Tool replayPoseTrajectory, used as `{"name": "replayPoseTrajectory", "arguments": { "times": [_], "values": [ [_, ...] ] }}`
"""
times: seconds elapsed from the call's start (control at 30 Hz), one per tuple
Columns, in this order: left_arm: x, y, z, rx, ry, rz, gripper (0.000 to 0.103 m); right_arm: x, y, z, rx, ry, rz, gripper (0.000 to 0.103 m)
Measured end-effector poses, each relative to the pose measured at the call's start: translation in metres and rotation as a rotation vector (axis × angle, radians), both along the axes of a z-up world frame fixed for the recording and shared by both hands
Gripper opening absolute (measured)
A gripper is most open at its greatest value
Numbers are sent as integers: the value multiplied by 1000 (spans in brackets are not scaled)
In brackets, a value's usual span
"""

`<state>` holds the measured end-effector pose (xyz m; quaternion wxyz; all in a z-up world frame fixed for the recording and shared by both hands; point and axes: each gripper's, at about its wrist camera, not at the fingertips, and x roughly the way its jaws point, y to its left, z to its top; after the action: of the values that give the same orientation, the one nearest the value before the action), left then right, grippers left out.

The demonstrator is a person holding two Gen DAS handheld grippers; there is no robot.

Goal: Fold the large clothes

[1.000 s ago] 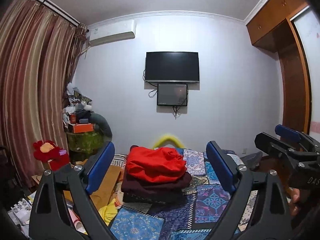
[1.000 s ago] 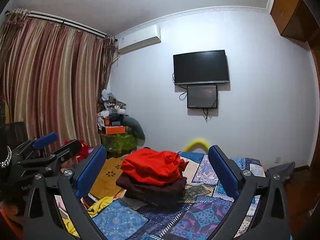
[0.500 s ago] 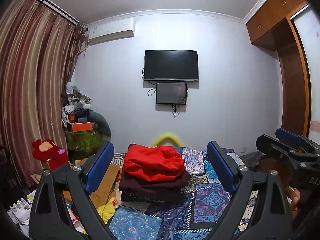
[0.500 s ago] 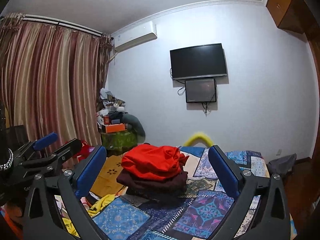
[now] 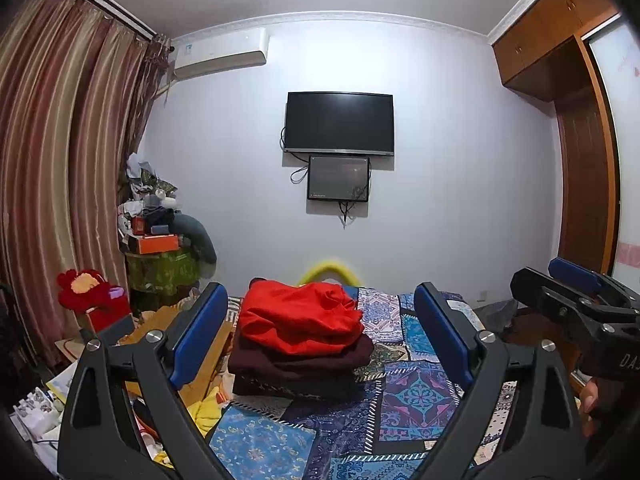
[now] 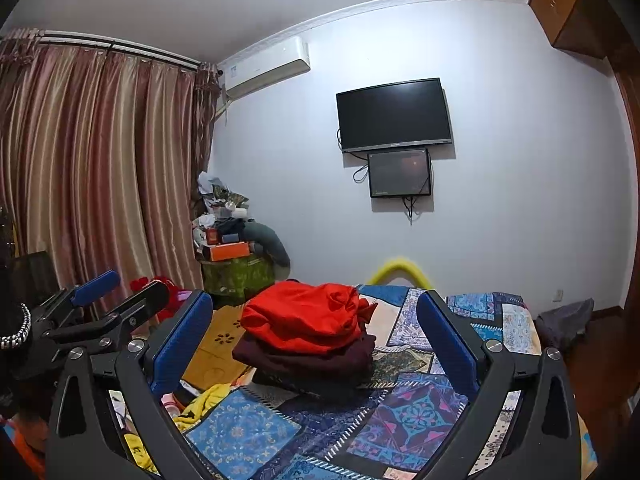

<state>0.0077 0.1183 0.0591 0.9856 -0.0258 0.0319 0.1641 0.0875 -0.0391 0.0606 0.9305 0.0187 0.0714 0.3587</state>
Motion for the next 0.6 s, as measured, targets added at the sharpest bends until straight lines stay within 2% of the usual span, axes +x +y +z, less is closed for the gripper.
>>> {"name": "replayPoseTrajectory", "arguments": {
  "times": [0.6],
  "values": [
    [3, 0, -3, -12, 1, 7, 101, 3, -2, -2, 8, 16, -12, 102]
  ]
}}
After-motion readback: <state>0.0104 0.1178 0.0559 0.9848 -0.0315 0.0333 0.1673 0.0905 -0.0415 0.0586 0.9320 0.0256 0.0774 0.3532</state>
